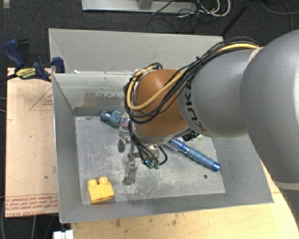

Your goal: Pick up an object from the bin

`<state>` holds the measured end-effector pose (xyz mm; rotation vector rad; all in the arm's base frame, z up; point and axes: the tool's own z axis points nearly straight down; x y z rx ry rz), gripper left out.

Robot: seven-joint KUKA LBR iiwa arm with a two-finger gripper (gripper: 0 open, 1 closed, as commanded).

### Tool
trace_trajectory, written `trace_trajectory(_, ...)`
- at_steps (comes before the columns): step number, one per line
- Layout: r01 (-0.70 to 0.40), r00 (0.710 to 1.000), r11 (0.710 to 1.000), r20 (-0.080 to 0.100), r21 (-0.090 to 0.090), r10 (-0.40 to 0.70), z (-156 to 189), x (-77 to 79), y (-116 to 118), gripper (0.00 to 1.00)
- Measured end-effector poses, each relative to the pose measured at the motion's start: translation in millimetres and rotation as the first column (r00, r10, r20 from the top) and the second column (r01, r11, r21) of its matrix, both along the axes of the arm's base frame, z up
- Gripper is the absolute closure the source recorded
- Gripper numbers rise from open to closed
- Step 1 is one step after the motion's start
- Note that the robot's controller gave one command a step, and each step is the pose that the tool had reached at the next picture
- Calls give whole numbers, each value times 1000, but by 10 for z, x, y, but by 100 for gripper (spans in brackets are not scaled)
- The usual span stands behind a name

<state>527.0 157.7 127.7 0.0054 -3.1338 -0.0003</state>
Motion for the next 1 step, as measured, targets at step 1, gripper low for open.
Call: trace_trajectory(1, -236, 972, 972, 13, 2, 236, -578, -311, 473, 0)
